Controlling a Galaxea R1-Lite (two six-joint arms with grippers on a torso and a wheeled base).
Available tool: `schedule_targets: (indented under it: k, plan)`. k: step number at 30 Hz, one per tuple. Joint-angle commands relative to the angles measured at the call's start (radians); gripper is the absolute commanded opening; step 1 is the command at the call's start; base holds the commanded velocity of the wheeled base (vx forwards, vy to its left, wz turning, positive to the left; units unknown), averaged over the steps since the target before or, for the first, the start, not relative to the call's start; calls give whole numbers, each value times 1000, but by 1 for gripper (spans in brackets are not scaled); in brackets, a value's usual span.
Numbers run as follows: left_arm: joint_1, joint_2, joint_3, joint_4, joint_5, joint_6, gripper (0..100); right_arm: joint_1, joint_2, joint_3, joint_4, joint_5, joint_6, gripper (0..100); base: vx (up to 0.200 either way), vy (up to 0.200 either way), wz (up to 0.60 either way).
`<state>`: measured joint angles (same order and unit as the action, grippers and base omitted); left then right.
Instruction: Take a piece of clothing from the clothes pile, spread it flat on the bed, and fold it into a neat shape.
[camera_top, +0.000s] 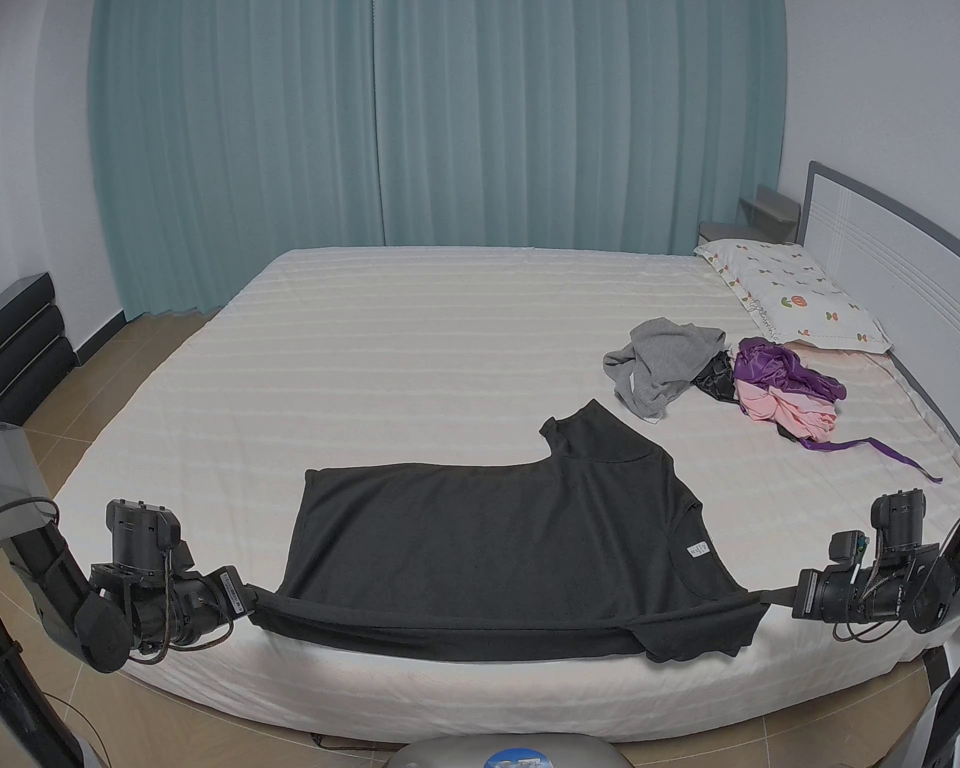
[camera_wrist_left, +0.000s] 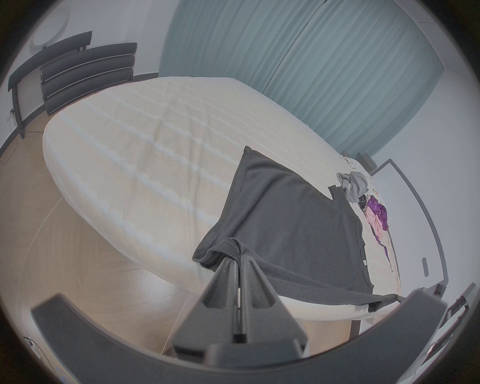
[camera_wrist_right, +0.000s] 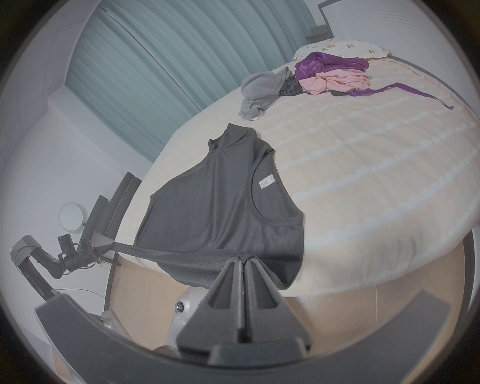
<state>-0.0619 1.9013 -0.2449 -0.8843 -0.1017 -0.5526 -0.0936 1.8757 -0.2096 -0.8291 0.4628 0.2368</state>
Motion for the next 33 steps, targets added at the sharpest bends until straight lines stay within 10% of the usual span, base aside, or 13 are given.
schedule_targets:
  k: [1,33]
  plan:
    - [4,45,-27,-1,-1,-1,0,17,14,-36,4,-1,7,0,0,0,0]
    - [1,332,-304,-2,-3,-72,0,66,303,-455,200,-55,81,0,0,0,0]
